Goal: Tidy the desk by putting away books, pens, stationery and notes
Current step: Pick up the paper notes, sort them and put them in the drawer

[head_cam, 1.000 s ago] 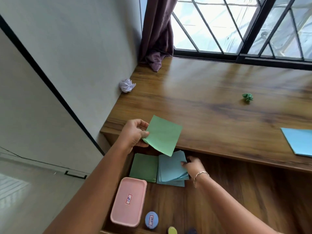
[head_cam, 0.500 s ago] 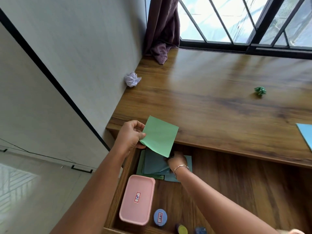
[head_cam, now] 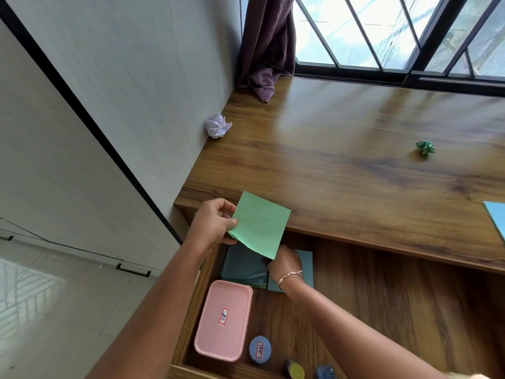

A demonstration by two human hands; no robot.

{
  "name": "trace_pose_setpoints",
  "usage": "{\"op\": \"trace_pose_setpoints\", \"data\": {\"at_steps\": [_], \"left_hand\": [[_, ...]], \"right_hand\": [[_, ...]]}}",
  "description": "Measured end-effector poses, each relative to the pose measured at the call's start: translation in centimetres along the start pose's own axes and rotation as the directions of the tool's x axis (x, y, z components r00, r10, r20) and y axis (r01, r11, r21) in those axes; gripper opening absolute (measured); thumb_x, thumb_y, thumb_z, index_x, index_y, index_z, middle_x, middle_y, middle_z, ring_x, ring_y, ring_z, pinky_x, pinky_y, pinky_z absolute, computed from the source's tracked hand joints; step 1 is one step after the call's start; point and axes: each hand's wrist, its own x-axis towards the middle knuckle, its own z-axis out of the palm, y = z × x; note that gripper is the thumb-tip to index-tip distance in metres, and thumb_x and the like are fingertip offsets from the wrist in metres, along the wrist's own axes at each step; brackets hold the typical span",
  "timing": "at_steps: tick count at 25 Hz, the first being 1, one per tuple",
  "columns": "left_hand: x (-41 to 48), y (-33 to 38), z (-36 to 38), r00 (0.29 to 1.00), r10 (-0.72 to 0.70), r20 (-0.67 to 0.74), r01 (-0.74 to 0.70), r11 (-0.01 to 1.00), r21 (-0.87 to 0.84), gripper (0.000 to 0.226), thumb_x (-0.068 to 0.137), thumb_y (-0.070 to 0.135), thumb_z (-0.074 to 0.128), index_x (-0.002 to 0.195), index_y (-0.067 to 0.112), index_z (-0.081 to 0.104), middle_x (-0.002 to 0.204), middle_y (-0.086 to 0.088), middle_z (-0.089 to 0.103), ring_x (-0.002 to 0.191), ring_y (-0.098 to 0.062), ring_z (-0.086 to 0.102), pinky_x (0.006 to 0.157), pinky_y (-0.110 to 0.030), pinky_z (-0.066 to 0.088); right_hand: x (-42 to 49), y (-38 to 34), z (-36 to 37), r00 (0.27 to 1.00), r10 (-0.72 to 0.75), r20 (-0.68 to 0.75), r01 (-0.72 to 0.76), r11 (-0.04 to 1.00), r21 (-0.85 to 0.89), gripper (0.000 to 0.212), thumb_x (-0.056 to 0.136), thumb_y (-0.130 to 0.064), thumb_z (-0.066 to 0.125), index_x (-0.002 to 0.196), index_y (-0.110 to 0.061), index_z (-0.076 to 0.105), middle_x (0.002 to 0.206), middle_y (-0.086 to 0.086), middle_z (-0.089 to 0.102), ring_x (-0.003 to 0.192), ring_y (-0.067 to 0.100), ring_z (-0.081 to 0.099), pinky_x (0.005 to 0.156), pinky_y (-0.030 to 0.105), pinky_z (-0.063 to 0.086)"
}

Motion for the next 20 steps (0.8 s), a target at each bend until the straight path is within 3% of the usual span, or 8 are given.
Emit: {"op": "trace_pose_setpoints", "data": {"at_steps": [1, 3, 6, 9, 12, 15, 17, 20], "left_hand": [[-0.1, -0.1, 0.0, 1.000, -0.001, 0.009, 0.001, 1.000, 0.000, 0.017, 0.088, -0.004, 0.055, 0.087, 0.013, 0.054, 0.099, -0.020, 0.062, 0.091, -0.027, 0.064, 0.058, -0.033, 0.056], [-0.5, -0.2, 0.1, 0.999, 0.002, 0.048, -0.002, 1.000, -0.002, 0.018, 0.087, -0.004, 0.055, 0.085, 0.014, 0.054, 0.092, -0.015, 0.063, 0.088, -0.026, 0.064, 0.057, -0.032, 0.056], [-1.3, -0.5, 0.9, 0.989, -0.004, 0.150, 0.007, 1.000, -0.017, 0.018, 0.087, -0.007, 0.055, 0.085, 0.011, 0.053, 0.077, -0.007, 0.059, 0.074, -0.019, 0.064, 0.052, -0.029, 0.056], [-1.9, -0.6, 2.6, 0.964, -0.026, 0.264, 0.017, 0.999, 0.035, 0.019, 0.086, -0.010, 0.054, 0.085, 0.009, 0.053, 0.075, -0.008, 0.056, 0.068, -0.017, 0.062, 0.049, -0.028, 0.057], [-2.2, -0.7, 4.5, 0.945, -0.069, 0.320, 0.042, 0.995, 0.092, 0.017, 0.086, -0.011, 0.054, 0.089, 0.006, 0.053, 0.078, -0.009, 0.054, 0.073, -0.021, 0.063, 0.053, -0.030, 0.058], [-1.4, -1.4, 5.5, 0.957, -0.070, 0.280, -0.007, 0.964, 0.265, 0.016, 0.085, -0.005, 0.059, 0.094, 0.008, 0.055, 0.080, -0.008, 0.057, 0.073, -0.024, 0.065, 0.059, -0.032, 0.058], [-0.1, -2.2, 5.3, 0.976, 0.001, 0.219, -0.105, 0.882, 0.460, 0.020, 0.084, 0.000, 0.061, 0.101, 0.011, 0.060, 0.087, -0.007, 0.061, 0.082, -0.026, 0.066, 0.069, -0.033, 0.055], [1.4, -3.5, 5.3, 0.959, 0.030, 0.281, -0.216, 0.717, 0.663, 0.032, 0.084, 0.001, 0.060, 0.113, 0.013, 0.063, 0.108, -0.007, 0.066, 0.103, -0.022, 0.061, 0.088, -0.030, 0.048]], "right_hand": [[0.1, 0.6, -0.2, 1.000, 0.007, -0.009, -0.006, 0.998, 0.067, 0.030, 0.086, -0.003, 0.048, 0.112, -0.006, 0.063, 0.109, 0.016, 0.067, 0.103, 0.034, 0.061, 0.073, 0.029, 0.043], [0.0, 2.0, -1.2, 0.996, 0.090, 0.012, -0.088, 0.912, 0.401, 0.031, 0.087, 0.002, 0.044, 0.113, -0.003, 0.061, 0.086, 0.012, 0.065, 0.076, 0.027, 0.061, 0.064, 0.030, 0.047], [-2.2, 4.0, -4.0, 0.982, 0.159, 0.106, -0.173, 0.506, 0.845, 0.024, 0.096, -0.001, 0.038, 0.089, 0.000, 0.061, 0.068, 0.010, 0.061, 0.055, 0.017, 0.057, 0.048, 0.019, 0.050], [-5.2, 5.4, -6.4, 0.986, 0.111, 0.127, -0.152, 0.265, 0.952, 0.024, 0.096, -0.012, 0.044, 0.085, -0.001, 0.062, 0.070, 0.012, 0.068, 0.054, 0.015, 0.065, 0.051, 0.022, 0.055], [-6.7, 6.1, -7.0, 0.982, 0.086, 0.168, -0.186, 0.289, 0.939, 0.010, 0.087, 0.005, 0.053, 0.087, -0.002, 0.061, 0.074, 0.012, 0.068, 0.055, 0.013, 0.068, 0.048, 0.023, 0.055], [-6.3, 7.1, -6.4, 0.973, 0.171, 0.157, -0.215, 0.409, 0.887, 0.021, 0.081, 0.018, 0.053, 0.088, -0.001, 0.058, 0.070, 0.009, 0.060, 0.056, 0.013, 0.065, 0.041, 0.019, 0.050], [-5.4, 7.9, -5.8, 0.963, 0.227, 0.145, -0.242, 0.489, 0.838, 0.021, 0.081, 0.018, 0.053, 0.096, 0.004, 0.058, 0.074, 0.010, 0.057, 0.065, 0.019, 0.061, 0.041, 0.018, 0.050], [-3.2, 9.0, -4.8, 0.952, 0.290, 0.102, -0.273, 0.646, 0.712, 0.033, 0.080, 0.017, 0.055, 0.112, 0.009, 0.057, 0.081, 0.012, 0.055, 0.074, 0.024, 0.059, 0.042, 0.016, 0.051]]}}
